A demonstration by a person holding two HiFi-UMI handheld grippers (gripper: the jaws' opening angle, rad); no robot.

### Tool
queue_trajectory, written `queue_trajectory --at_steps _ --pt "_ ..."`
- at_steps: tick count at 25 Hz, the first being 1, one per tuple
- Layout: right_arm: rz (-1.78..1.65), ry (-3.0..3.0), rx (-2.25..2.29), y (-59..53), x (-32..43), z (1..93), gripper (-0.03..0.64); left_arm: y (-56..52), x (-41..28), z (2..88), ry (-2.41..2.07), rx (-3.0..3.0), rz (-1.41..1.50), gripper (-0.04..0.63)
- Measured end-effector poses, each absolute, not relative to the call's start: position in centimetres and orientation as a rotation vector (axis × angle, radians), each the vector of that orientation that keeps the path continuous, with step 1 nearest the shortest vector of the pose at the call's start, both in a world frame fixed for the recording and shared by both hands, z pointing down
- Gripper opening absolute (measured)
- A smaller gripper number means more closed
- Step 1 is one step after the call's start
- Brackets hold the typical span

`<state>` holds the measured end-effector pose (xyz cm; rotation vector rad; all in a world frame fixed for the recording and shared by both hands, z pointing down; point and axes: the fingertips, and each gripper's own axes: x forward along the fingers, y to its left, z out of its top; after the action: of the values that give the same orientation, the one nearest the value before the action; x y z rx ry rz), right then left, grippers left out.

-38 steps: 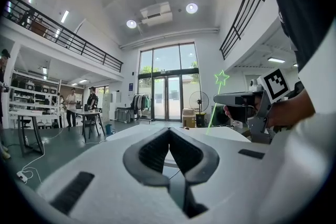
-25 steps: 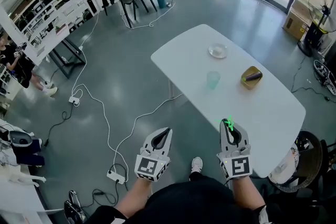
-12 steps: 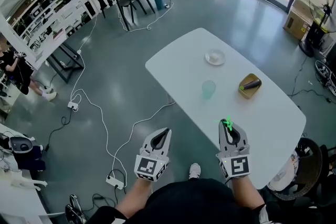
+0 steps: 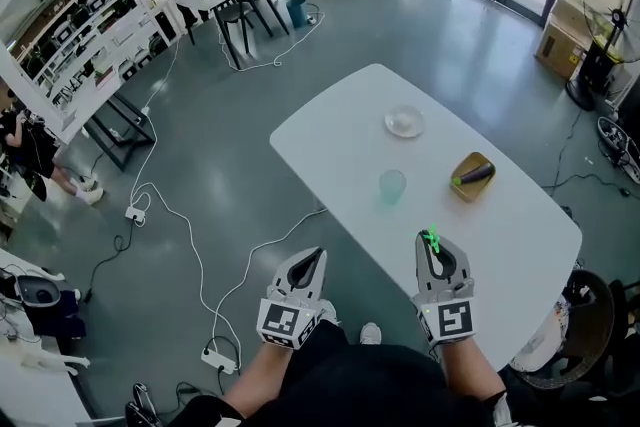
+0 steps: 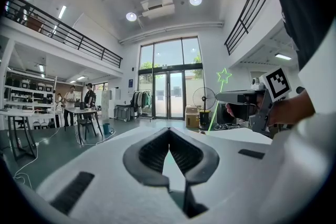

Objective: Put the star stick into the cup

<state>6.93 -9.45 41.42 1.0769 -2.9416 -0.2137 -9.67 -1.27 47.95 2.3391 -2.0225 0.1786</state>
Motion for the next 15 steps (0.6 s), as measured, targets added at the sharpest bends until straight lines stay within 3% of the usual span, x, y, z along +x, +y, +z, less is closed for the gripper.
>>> queue_trajectory --at_steps 15 --pt "-0.206 -2.837 1.266 -17.4 -0.1 41.0 0.015 -13.0 -16.5 48.2 -1.807 2.505 0.182 0.009"
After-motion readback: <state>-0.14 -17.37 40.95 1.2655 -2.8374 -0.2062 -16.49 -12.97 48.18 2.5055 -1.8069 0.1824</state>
